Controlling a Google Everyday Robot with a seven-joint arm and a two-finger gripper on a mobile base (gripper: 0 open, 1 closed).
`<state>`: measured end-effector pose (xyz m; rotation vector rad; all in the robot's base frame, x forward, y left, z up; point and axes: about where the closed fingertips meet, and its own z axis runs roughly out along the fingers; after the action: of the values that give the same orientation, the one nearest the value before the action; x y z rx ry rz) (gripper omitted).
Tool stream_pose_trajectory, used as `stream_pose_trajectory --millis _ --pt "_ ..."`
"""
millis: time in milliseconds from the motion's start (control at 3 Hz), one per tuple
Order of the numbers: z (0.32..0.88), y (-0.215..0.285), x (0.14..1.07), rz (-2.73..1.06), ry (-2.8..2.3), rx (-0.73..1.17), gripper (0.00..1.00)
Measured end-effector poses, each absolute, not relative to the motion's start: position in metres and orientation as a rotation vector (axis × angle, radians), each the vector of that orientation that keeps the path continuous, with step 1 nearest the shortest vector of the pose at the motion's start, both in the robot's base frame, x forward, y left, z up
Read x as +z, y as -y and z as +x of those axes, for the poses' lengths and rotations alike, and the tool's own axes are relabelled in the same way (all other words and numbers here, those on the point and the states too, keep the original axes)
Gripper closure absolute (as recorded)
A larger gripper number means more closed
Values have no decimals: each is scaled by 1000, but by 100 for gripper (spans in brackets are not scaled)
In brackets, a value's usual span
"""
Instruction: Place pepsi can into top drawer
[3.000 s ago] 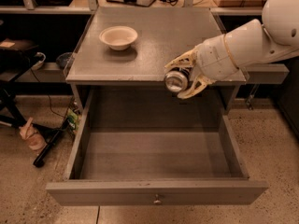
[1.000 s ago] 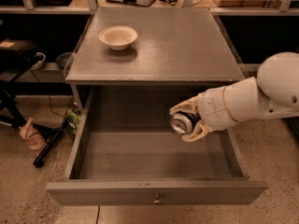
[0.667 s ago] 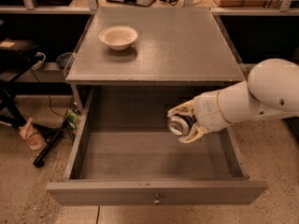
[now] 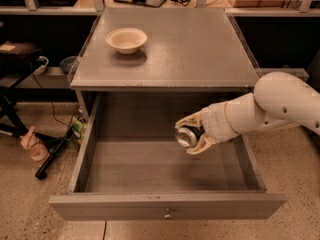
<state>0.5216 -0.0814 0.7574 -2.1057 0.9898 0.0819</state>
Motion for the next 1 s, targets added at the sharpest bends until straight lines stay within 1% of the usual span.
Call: stream_pose_trajectory --millis 1000 --pt "509 74 740 -2087 -943 89 100"
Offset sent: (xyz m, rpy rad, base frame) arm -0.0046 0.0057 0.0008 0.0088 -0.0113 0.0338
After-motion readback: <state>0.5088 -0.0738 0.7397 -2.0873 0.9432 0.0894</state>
